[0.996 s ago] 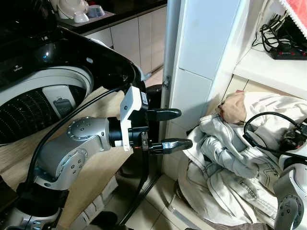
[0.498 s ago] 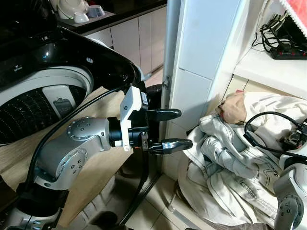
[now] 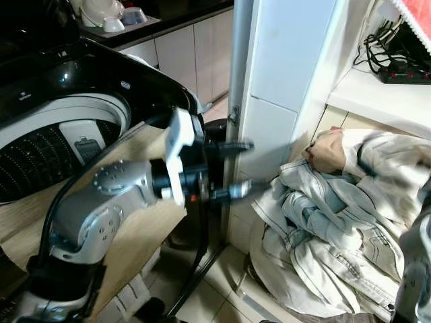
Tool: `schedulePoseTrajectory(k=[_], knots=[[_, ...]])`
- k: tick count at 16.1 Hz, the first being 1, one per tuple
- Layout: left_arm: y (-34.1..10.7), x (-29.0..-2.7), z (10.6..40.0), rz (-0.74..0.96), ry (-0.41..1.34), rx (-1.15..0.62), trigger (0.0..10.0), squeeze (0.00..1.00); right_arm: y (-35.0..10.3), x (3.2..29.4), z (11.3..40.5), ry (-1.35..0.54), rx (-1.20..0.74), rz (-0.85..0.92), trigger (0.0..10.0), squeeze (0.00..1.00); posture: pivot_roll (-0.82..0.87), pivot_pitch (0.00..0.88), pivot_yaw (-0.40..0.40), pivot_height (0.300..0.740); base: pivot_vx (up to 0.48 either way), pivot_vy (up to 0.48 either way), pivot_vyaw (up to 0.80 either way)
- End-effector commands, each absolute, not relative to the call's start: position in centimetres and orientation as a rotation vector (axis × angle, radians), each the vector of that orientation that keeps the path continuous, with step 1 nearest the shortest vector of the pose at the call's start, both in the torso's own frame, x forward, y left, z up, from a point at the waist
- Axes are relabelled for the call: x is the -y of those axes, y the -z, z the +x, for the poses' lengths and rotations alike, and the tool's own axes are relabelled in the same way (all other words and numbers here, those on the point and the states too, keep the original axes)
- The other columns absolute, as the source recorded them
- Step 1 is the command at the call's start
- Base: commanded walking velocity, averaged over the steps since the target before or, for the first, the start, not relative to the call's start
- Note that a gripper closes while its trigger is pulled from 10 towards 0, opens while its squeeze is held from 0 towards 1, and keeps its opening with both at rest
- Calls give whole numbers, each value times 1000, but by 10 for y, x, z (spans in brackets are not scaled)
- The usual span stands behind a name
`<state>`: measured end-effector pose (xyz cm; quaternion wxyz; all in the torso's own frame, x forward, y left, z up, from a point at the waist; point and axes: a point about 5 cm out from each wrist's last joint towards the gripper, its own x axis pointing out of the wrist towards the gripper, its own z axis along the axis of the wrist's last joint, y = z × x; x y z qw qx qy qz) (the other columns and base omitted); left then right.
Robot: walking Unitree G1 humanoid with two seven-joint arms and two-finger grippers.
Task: Clothes washing
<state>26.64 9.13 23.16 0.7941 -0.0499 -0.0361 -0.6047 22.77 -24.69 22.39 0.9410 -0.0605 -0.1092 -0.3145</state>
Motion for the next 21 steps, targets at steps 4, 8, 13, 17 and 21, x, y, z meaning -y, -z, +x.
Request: schedulePoseTrajectory(k=[4,8,13,17,21], knots=[[-254,-101,316,-401,877,59,10000,733,-255,167,250,43,445,-400,0,0,-121,0,12,740,0,0,0],[-271,-83,315,-757,943,7,10000,1000,-238,117,253,-357,506,-622,0,0,-107,0,-1,740,0,0,0],[-257,-74,309,-799,931,-139,10000,1000,-235,105,253,-452,554,-673,0,0,-95,0,-13,740,0,0,0],[-253,-71,305,-783,936,-171,10000,0,-230,102,253,-487,570,-707,0,0,-94,0,-13,740,0,0,0],[-251,-72,304,-793,944,-190,0,0,-228,102,253,-484,580,-708,0,0,-97,0,-8,740,0,0,0]])
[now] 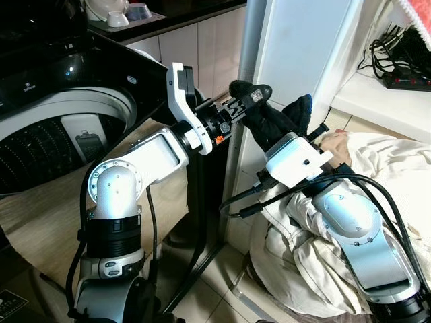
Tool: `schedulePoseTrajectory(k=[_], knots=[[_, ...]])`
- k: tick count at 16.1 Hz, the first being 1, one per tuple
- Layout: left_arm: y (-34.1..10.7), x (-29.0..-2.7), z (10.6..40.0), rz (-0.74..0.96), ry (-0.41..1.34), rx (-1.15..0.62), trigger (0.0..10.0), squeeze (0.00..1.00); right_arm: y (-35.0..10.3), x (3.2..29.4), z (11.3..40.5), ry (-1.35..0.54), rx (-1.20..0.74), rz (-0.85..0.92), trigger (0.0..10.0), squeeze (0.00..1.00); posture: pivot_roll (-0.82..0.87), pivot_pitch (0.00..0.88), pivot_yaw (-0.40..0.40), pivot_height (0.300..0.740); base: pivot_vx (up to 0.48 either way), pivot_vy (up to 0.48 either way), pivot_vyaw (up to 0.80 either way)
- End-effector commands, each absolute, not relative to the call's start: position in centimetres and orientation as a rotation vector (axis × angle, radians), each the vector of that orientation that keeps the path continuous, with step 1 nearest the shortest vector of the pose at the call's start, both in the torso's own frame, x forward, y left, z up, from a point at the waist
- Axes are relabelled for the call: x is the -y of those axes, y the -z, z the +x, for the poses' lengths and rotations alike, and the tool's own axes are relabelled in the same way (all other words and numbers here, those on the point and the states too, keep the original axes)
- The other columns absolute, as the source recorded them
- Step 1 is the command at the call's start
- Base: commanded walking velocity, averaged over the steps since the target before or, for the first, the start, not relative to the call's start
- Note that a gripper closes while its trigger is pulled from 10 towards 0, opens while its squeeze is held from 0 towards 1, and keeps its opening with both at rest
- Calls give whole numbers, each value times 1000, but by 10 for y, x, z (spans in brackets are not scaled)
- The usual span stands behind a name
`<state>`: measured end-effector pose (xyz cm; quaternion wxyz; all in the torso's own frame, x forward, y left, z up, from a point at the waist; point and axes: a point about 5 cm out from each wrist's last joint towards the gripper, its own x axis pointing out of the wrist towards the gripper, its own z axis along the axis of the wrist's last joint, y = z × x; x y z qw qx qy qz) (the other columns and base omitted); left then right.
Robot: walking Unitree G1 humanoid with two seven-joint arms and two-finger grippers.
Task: Clothes washing
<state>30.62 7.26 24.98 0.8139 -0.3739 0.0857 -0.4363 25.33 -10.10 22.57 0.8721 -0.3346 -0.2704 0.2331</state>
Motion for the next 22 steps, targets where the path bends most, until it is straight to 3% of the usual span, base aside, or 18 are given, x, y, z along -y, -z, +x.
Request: schedulePoseTrajectory(k=[1,17,18,19,20,22], knots=[[-251,-72,304,-793,944,-192,0,0,-228,102,253,-484,580,-709,0,0,-97,0,-8,740,0,0,0],[-250,-74,303,-790,960,-209,0,0,-228,101,255,-479,589,-720,0,0,-95,0,-7,740,0,0,0],[-251,-75,303,-791,958,-209,0,0,-228,101,255,-484,588,-715,353,0,-92,0,-8,740,0,0,0],[-251,-75,303,-791,957,-209,0,0,-228,101,255,-483,588,-713,1569,184,-92,0,-8,740,0,0,0],[-251,-76,305,-794,945,-210,0,0,-229,101,255,-489,585,-673,10000,1000,-92,0,-7,740,0,0,0],[-255,-87,313,-780,865,-172,0,0,-229,100,256,-507,562,-606,10000,1000,-91,0,-9,740,0,0,0]])
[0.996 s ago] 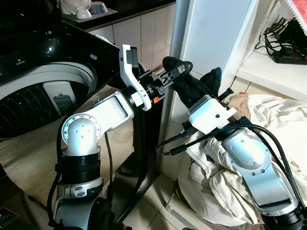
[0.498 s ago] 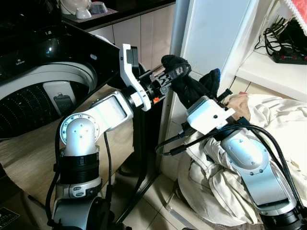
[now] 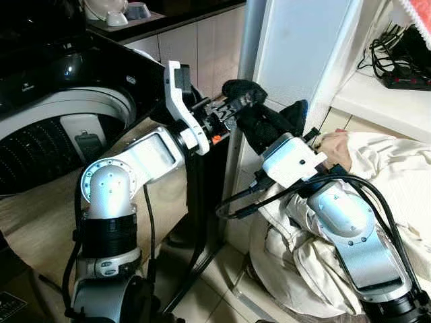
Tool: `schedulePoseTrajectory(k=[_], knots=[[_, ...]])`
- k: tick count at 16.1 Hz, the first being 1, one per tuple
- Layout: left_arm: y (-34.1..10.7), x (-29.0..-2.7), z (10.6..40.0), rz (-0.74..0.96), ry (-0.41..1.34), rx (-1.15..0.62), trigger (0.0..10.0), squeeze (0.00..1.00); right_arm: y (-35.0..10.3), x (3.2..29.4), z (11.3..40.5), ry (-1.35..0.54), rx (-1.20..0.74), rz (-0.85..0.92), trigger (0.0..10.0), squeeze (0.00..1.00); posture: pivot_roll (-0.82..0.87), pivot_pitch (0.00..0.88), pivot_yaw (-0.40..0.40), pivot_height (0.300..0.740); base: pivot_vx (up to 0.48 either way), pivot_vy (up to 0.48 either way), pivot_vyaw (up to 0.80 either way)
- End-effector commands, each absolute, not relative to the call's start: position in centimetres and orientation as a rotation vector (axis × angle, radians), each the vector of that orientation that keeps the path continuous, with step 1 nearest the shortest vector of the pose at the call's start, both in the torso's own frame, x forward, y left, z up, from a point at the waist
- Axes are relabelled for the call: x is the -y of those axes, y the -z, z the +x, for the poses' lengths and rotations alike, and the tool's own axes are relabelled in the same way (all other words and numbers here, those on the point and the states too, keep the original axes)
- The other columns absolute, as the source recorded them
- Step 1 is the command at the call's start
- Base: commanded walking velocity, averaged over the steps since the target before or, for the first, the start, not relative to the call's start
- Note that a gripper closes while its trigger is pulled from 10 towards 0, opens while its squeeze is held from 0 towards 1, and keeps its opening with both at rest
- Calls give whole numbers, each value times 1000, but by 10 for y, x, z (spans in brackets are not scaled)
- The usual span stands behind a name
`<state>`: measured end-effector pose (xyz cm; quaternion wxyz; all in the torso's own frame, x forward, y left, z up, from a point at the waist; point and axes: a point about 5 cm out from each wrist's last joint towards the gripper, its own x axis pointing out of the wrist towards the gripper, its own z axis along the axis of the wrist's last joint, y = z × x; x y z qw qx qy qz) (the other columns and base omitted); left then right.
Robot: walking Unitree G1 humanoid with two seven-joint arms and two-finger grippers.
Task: Clothes washing
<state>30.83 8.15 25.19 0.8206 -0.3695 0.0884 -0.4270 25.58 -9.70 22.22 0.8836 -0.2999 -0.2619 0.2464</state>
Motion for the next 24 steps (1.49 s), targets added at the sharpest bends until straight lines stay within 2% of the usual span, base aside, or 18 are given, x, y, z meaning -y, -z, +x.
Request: schedulePoseTrajectory(k=[1,3,4,7,8,9,10,11,13,14,17,24], knots=[[-257,-92,317,-769,834,-155,0,0,-230,100,256,-510,562,-598,10000,1000,-91,0,-9,740,0,0,0],[-269,-112,330,-724,722,-89,0,0,-228,95,255,-554,524,-595,10000,1000,-90,0,-8,740,0,0,0],[-283,-129,339,-685,625,0,0,0,-225,91,253,-597,507,-595,10000,0,-90,0,-8,740,0,0,0],[-310,-167,354,-459,349,197,0,0,-224,86,251,-639,489,-566,10000,0,-86,0,-5,740,0,0,0],[-327,-187,357,-334,196,312,0,0,-224,85,251,-642,481,-563,10000,0,-85,0,-6,740,0,0,0],[-324,-205,366,-97,40,271,0,0,-222,84,253,-650,445,-556,10000,0,-78,0,-7,740,0,0,0],[-305,-216,376,48,-40,140,4784,0,-220,80,253,-686,397,-534,10000,0,-76,0,-5,740,0,0,0],[-259,-228,387,161,-74,-70,10000,0,-216,70,250,-782,310,-462,10000,0,-79,0,-2,740,0,0,0],[-232,-244,388,239,-172,-166,10000,0,-219,63,246,-825,286,-403,10000,0,-86,0,5,740,0,0,0],[-223,-257,388,332,-232,-172,10000,1000,-221,60,243,-839,281,-357,10000,0,-86,0,5,740,0,0,0],[-222,-277,387,412,-318,-158,10000,1000,-223,59,238,-863,248,-293,10000,0,-98,0,14,740,0,0,0],[-219,-277,392,398,-260,-151,10000,1000,-218,62,232,-884,152,-283,10000,0,-100,0,9,740,0,0,0]])
